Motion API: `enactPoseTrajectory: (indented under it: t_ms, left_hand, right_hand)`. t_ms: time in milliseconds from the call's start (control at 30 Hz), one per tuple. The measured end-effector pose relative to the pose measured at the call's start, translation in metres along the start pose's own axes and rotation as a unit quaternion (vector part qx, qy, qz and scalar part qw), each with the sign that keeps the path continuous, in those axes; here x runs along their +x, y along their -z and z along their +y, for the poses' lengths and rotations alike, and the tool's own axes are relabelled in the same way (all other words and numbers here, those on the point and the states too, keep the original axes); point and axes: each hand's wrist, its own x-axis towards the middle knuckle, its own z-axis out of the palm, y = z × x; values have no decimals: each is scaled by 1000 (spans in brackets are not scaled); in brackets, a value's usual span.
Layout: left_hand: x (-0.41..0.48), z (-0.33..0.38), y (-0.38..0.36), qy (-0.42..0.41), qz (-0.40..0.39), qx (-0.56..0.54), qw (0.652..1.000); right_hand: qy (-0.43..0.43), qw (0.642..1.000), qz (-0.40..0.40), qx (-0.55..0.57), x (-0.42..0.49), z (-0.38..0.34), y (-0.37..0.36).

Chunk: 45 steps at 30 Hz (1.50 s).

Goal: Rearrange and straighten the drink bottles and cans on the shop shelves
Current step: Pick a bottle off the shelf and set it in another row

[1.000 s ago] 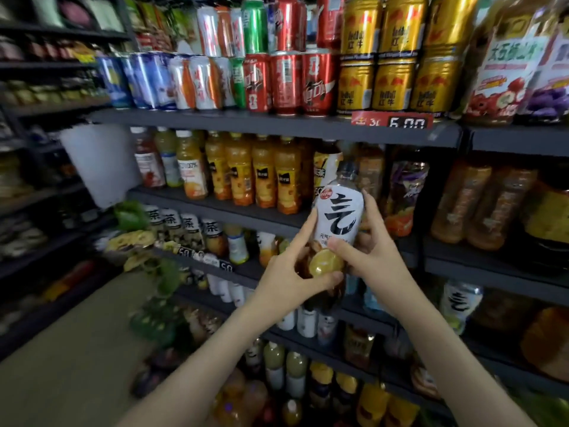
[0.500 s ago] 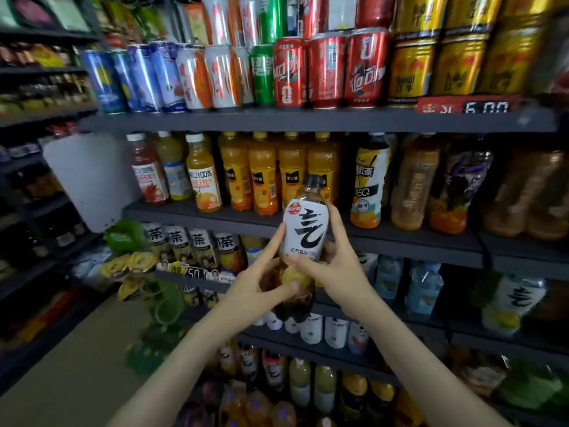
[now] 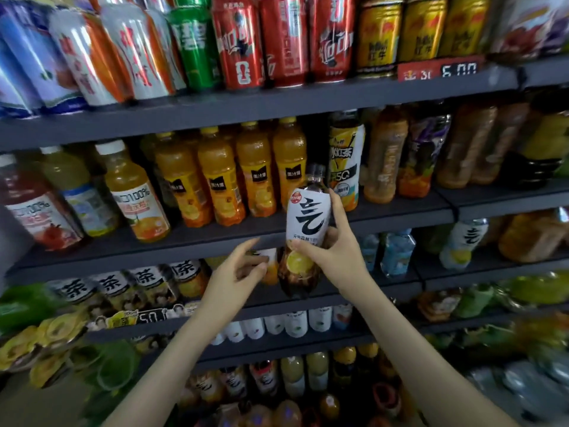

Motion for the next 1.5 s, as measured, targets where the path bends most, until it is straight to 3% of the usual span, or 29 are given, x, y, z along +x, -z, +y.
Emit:
enactPoseTrajectory:
  t_ms: [200, 367, 600, 900, 1100, 1300, 1500]
  left_hand:
    - [23, -2, -45, -12, -73, 5, 997]
    - [18, -24, -82, 38, -79, 11, 996]
    - [8, -82, -105, 97, 34, 65, 993]
    - [39, -143, -136, 63, 138, 72, 986]
    - [59, -179, -123, 39, 234, 76, 969]
    - [61, -181, -127, -18, 180, 101, 978]
    - [78, -148, -175, -52, 152, 78, 984]
  right_hand:
    - [-20, 997, 52, -43, -11, 14, 46]
    - [-59, 996, 51, -52, -27, 47, 71]
    - [-103, 992, 27, -62, -39, 109, 65]
    - [-57, 991, 115, -47, -32, 193, 56]
    - [-38, 991, 117, -53, -30, 221, 46]
    - [-43, 987, 151, -22, -35, 234, 34]
    - [-24, 980, 192, -42, -38, 232, 72]
